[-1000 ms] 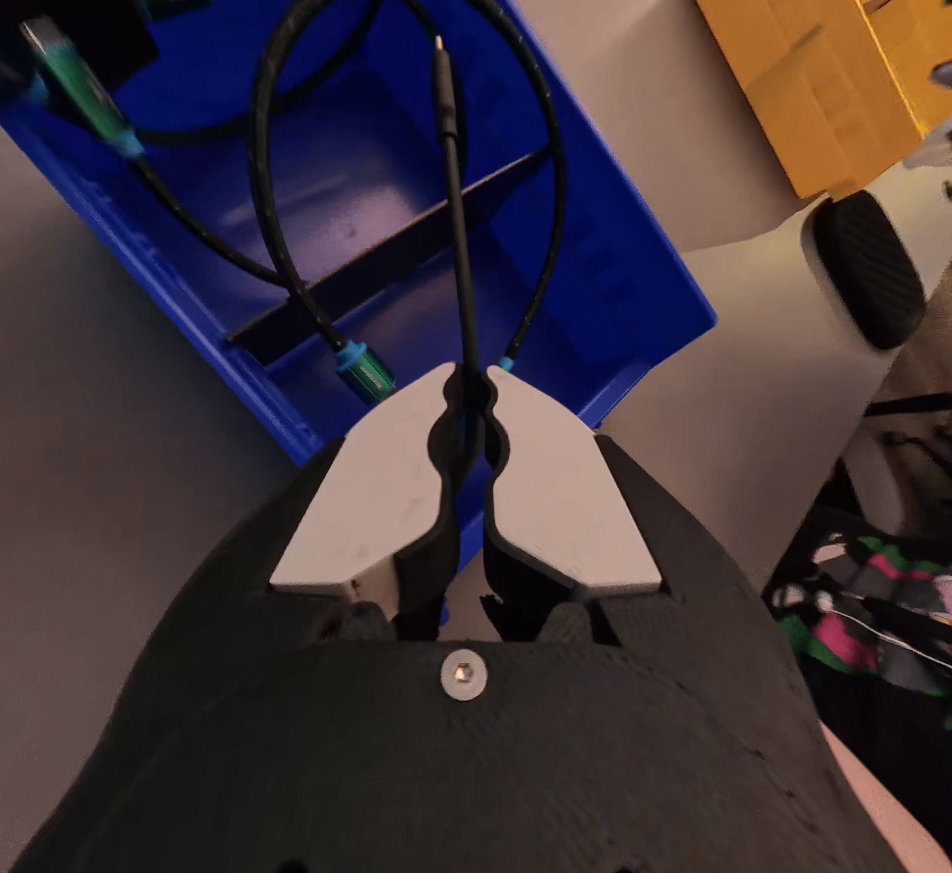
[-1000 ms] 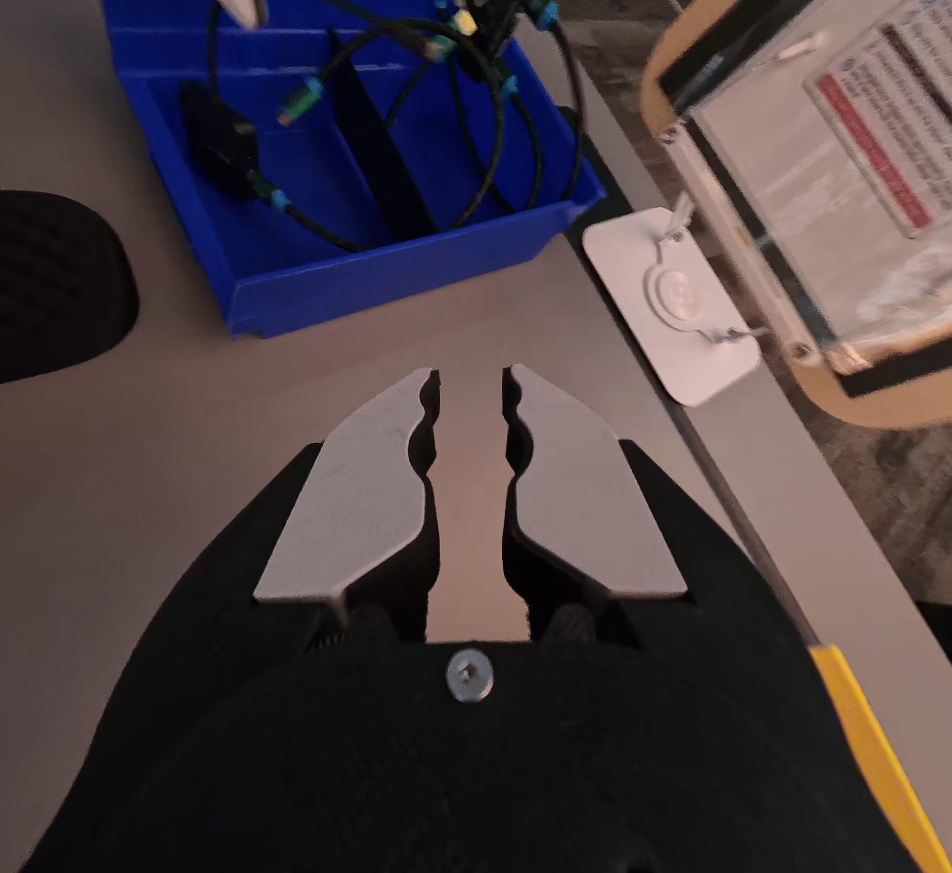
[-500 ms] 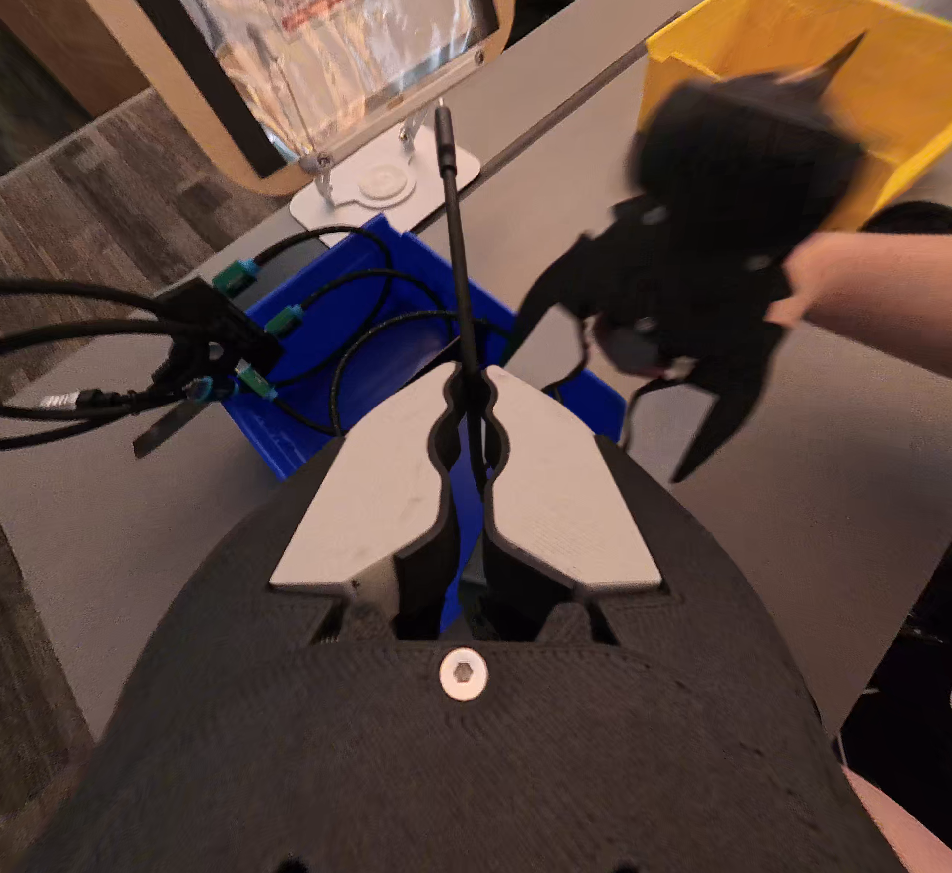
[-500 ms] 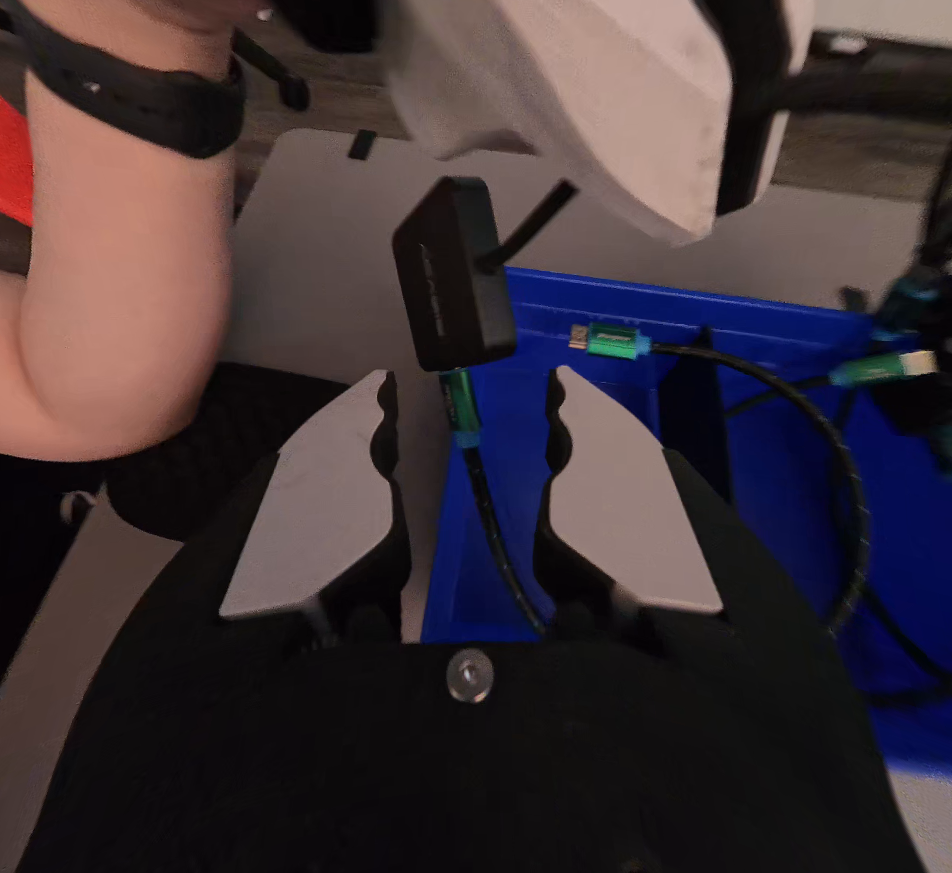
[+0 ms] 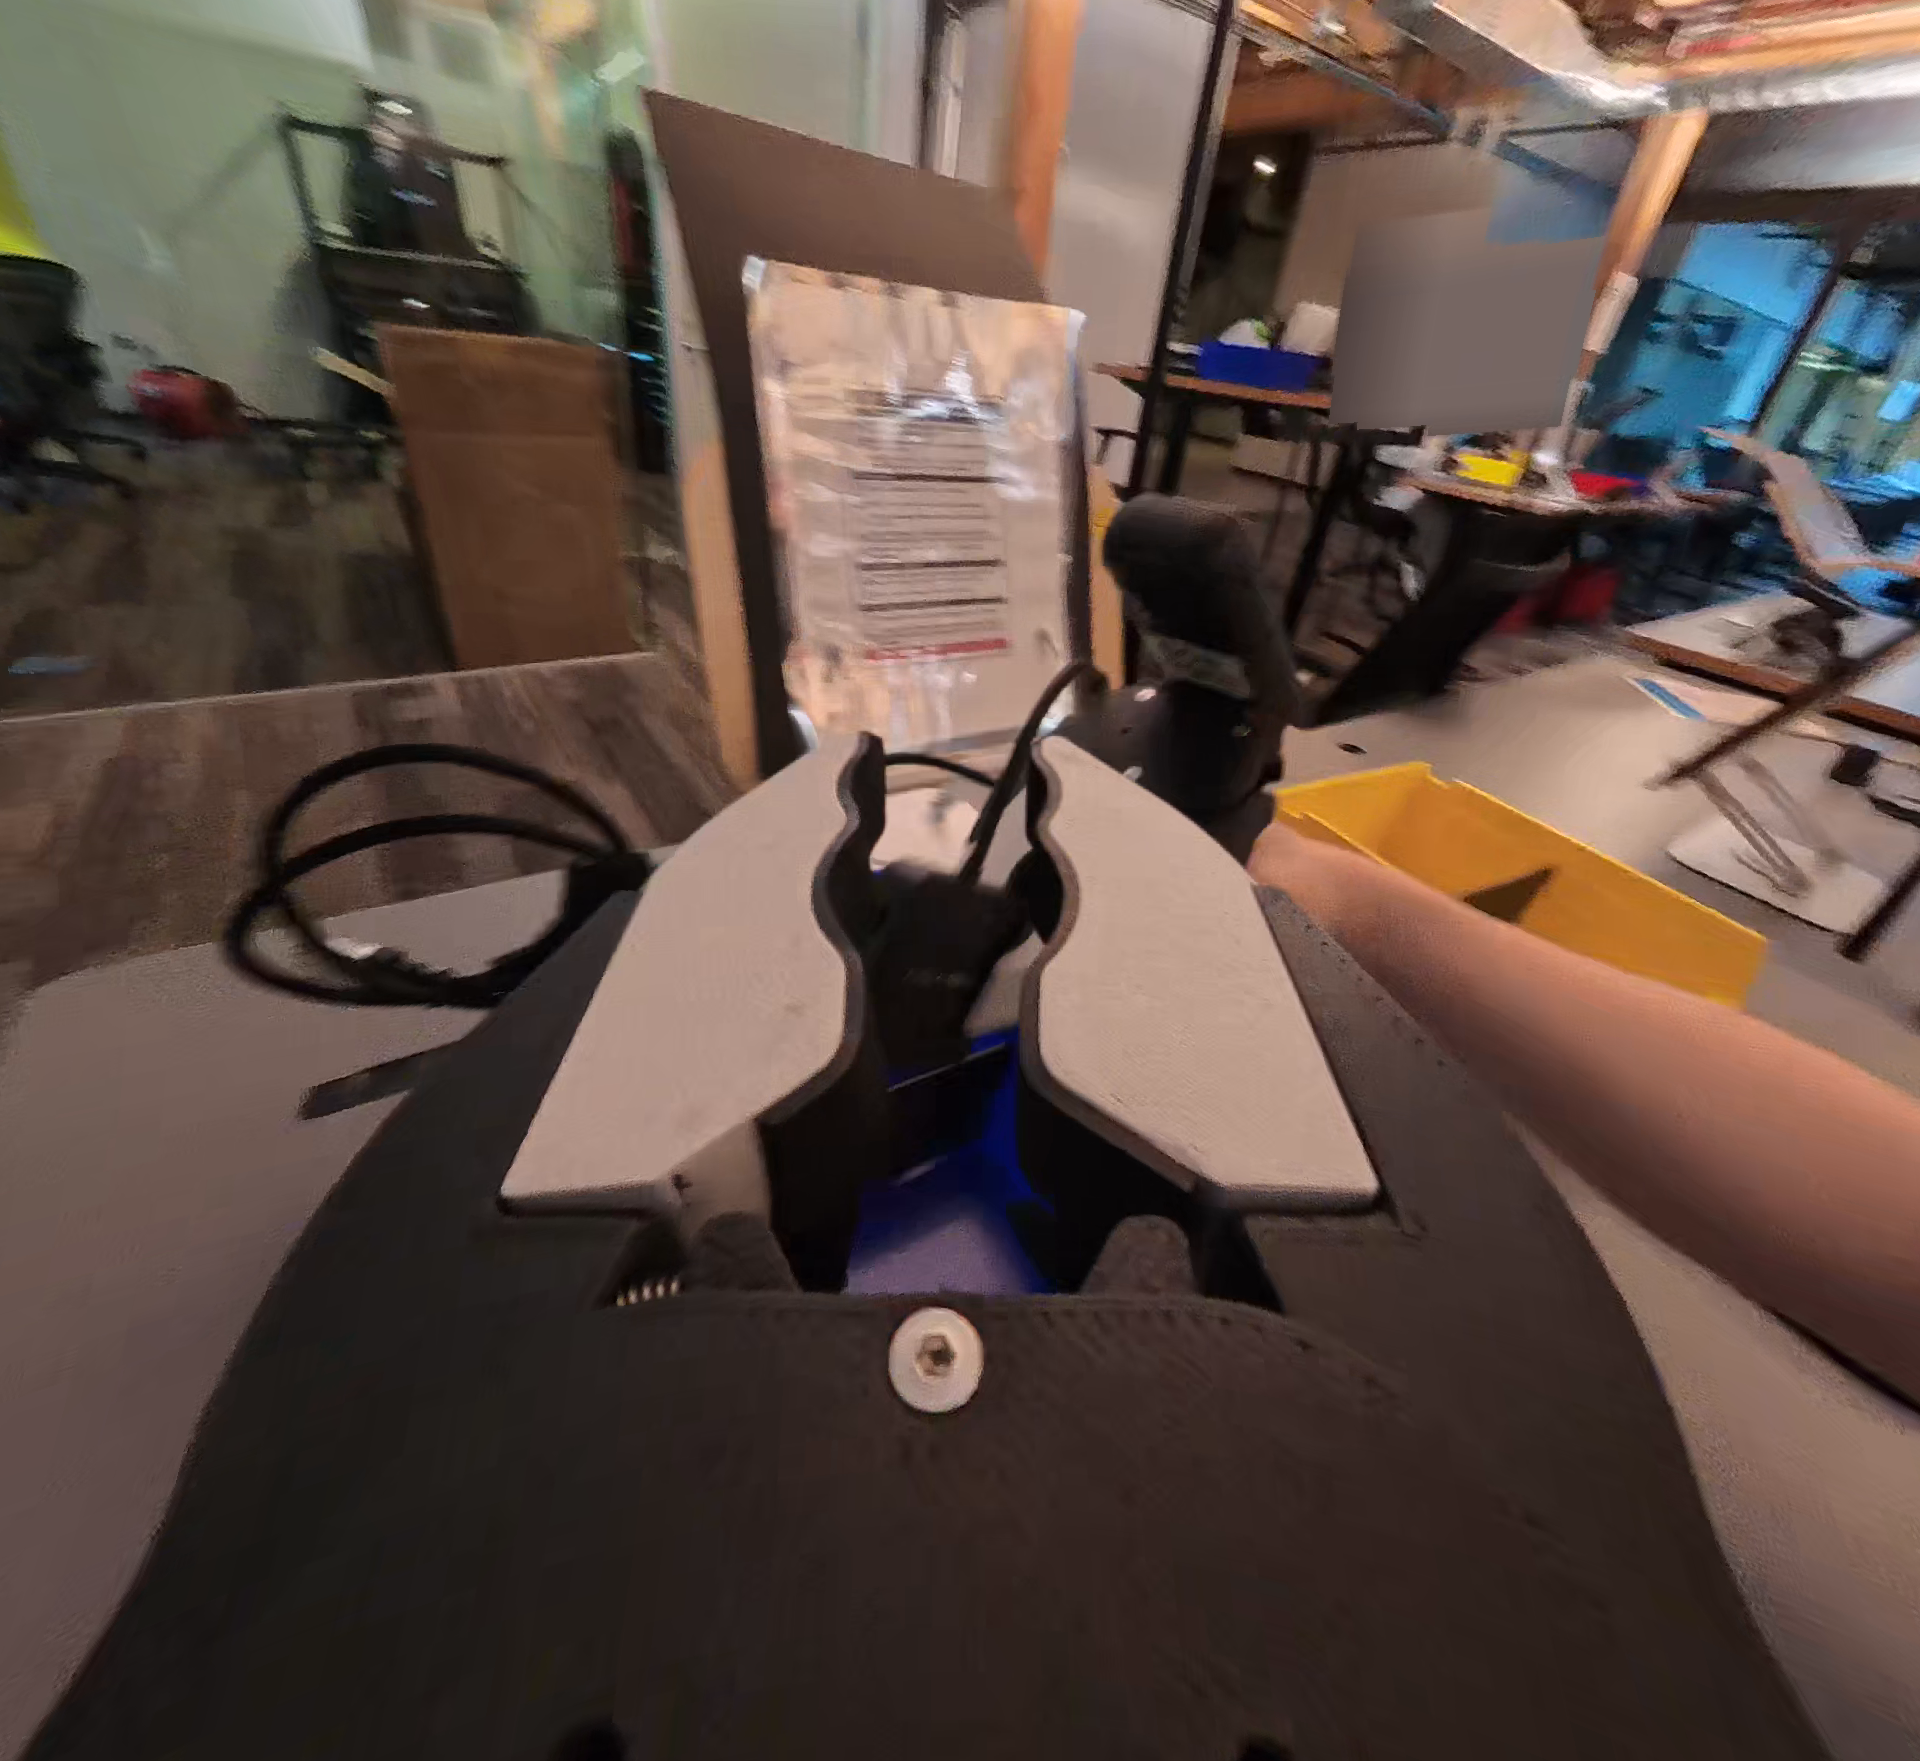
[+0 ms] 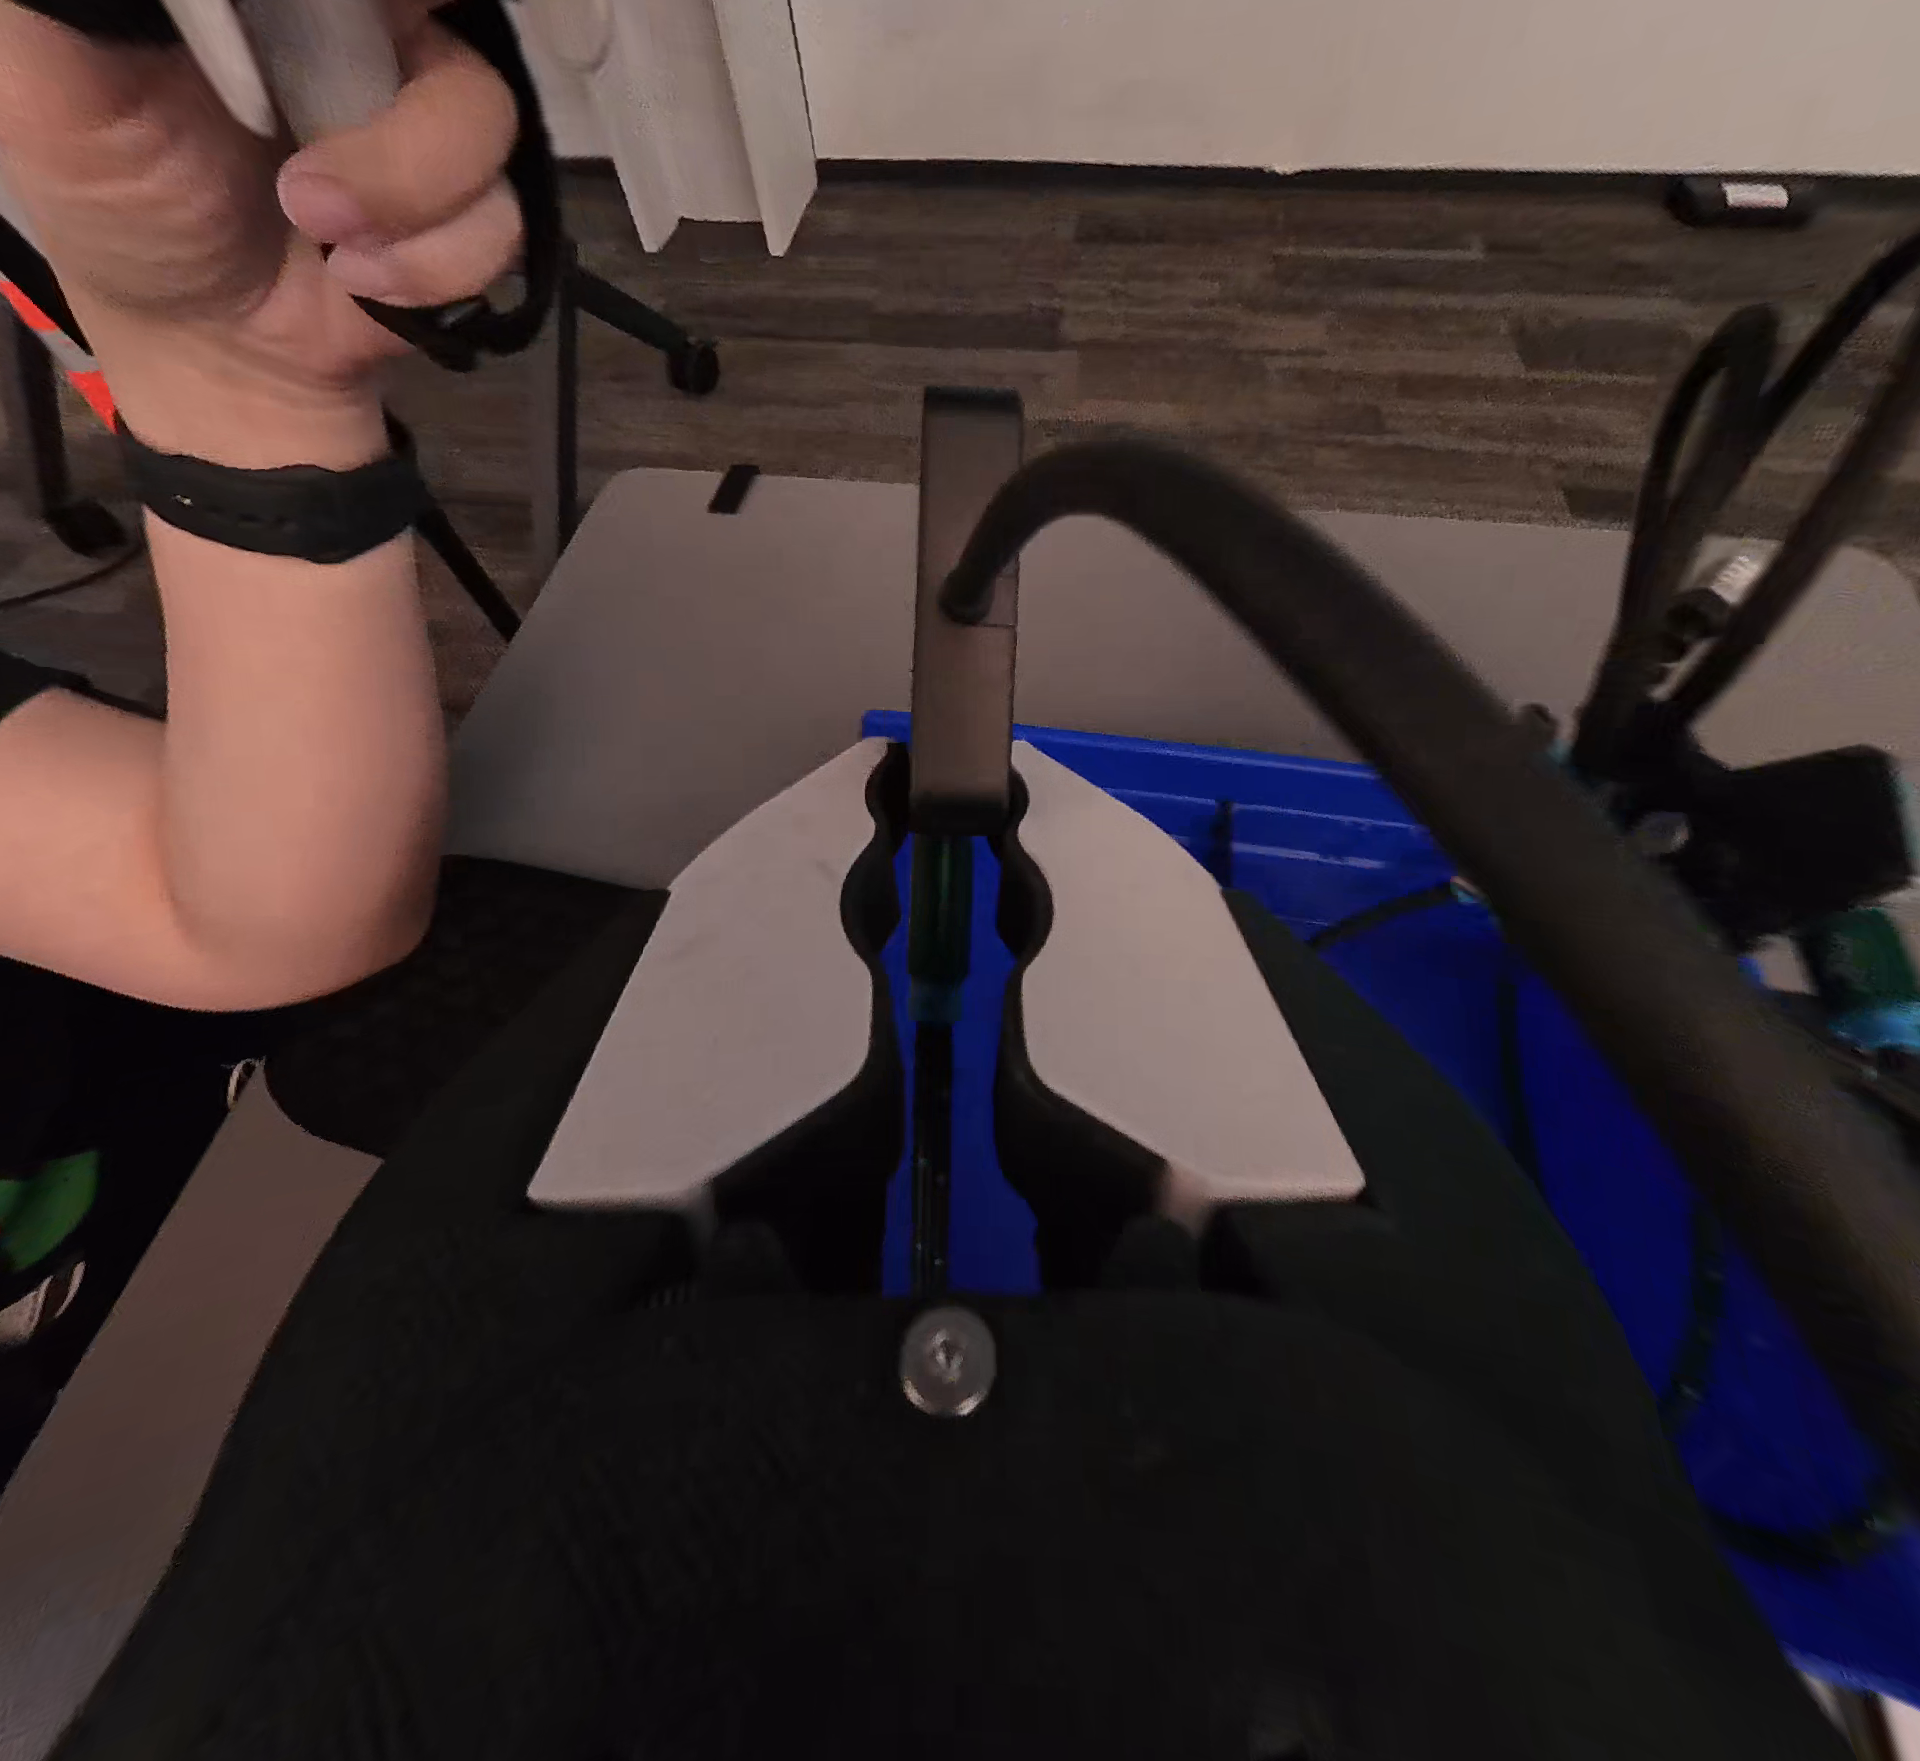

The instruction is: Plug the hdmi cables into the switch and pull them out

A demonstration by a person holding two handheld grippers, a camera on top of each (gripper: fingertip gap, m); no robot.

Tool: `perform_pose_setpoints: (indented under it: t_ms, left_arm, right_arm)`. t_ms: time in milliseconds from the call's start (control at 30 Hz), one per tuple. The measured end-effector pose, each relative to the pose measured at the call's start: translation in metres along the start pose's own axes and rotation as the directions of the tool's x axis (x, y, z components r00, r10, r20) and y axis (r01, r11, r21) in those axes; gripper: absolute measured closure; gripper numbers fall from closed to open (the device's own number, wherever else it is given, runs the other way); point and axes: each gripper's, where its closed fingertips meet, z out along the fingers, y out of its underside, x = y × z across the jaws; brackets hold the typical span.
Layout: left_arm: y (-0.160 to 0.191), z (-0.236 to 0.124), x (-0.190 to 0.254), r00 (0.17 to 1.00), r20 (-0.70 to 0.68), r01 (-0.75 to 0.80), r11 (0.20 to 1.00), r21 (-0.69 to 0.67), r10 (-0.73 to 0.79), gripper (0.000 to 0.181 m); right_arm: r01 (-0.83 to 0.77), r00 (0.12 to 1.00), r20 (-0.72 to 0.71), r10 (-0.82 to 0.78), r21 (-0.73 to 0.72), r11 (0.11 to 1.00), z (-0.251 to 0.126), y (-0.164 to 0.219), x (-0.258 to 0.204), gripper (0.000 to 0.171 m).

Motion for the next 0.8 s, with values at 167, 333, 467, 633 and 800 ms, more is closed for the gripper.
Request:
perform_pose_setpoints:
  t_ms: [167,333,467,633,800]
  left_arm:
    - [0.006,-0.028,-0.042,0.988,0.153,0.015,1.000,0.012,-0.017,0.164]
    - [0.012,-0.024,-0.048,0.988,0.129,0.085,0.996,0.004,-0.085,0.168]
    - [0.023,-0.015,-0.046,0.990,0.126,0.071,0.995,-0.064,-0.063,0.168]
    - [0.042,-0.010,-0.057,0.982,0.185,0.080,0.983,-0.168,-0.048,0.156]
    - [0.057,-0.026,-0.080,0.955,0.267,0.186,0.962,-0.201,-0.129,0.143]
  right_arm:
    - [-0.036,0.999,-0.043,0.030,-0.140,0.990,-0.004,0.009,0.046,0.154]
    - [-0.012,0.982,-0.171,-0.081,-0.481,0.876,0.019,0.073,0.094,0.154]
    - [-0.048,0.963,-0.223,-0.149,-0.690,0.723,0.035,0.121,0.118,0.154]
    - [-0.219,0.955,-0.291,-0.055,-0.818,0.532,0.041,0.170,0.123,0.154]
    - [-0.158,0.926,-0.346,-0.150,-0.717,0.679,0.032,0.133,0.122,0.139]
